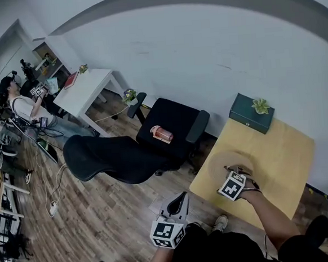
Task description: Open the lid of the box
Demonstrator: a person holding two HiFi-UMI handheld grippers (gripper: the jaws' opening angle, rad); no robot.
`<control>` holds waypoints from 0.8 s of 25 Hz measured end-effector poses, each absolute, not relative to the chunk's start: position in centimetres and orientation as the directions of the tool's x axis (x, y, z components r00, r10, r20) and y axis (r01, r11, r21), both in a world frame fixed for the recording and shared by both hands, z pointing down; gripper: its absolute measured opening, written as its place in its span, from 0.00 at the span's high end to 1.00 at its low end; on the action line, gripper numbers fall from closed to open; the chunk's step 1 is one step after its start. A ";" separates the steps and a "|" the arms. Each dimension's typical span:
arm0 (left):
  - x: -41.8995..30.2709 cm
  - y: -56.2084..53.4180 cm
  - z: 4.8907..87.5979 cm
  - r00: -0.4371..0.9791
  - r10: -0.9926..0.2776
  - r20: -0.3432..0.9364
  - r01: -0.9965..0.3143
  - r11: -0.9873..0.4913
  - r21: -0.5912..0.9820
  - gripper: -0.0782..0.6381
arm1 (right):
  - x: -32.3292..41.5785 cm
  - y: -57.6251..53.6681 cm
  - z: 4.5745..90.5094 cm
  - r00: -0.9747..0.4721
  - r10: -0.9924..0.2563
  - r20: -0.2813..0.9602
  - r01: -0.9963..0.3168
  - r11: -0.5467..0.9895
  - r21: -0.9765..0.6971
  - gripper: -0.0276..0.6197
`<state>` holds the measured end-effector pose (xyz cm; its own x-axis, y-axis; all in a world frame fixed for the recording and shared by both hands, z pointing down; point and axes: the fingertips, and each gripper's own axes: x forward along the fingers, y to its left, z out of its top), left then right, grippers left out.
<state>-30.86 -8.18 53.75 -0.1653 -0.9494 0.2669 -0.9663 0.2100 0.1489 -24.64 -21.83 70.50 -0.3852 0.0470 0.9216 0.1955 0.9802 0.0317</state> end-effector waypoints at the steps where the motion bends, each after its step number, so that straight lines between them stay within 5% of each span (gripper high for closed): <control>1: -30.7 -8.5 53.8 -0.153 -0.951 0.267 -0.968 0.198 0.151 0.87 | -24.7 -21.8 70.6 -0.377 0.047 0.925 0.196 0.980 0.030 0.20; 13: -33.6 -13.3 54.1 0.011 -0.965 0.261 -0.988 0.029 0.151 0.87 | -25.7 -22.5 71.7 -0.283 -0.004 0.959 0.162 0.985 0.052 0.37; 20: -34.7 -14.6 54.8 0.102 -0.959 0.263 -0.985 -0.062 0.159 0.87 | -25.8 -22.5 71.7 -0.262 0.001 0.965 0.137 0.990 0.036 0.38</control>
<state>-34.70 -14.64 54.83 0.1024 -0.9595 0.2626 -0.9854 -0.0618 0.1585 -25.82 -22.50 71.73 -0.2624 0.0008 0.9650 0.1368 0.9899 0.0364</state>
